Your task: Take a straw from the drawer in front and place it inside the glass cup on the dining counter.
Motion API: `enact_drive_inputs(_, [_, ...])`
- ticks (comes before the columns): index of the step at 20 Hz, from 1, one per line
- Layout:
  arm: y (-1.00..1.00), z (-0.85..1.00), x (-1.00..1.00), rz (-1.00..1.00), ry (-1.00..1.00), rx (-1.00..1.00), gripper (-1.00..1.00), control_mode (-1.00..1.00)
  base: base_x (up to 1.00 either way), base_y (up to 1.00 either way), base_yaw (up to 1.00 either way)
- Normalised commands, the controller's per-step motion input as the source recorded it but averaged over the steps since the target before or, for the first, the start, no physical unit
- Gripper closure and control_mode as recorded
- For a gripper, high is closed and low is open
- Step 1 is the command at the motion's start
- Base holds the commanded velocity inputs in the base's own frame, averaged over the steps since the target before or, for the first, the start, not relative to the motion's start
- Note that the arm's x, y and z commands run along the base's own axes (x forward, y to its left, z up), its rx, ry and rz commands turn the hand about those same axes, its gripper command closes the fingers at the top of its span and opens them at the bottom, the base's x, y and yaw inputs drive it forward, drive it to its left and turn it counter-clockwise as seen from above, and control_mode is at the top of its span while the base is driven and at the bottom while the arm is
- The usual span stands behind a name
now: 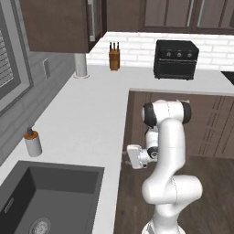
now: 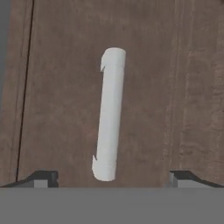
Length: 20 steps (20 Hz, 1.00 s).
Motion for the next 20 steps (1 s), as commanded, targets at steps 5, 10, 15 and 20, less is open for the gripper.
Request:
enact_drive_inputs(5, [0.16, 0.00, 0.22, -0.03, -0.03, 0.00, -1.00, -1.00, 0.00, 0.00, 0.00])
enact_drive_inputs(10, [0.17, -0.09, 0.29, -0.02, 0.00, 0.00, -1.00, -1.00, 0.00, 0.00, 0.00])
enact_drive_inputs(15, [0.17, -0.28, 0.29, -0.02, 0.00, 0.00, -1.00, -1.00, 0.00, 0.00, 0.00])
enact_drive_inputs(20, [0.24, -0.41, 0.27, -0.02, 0.00, 0.00, -1.00, -1.00, 0.00, 0.00, 0.00])
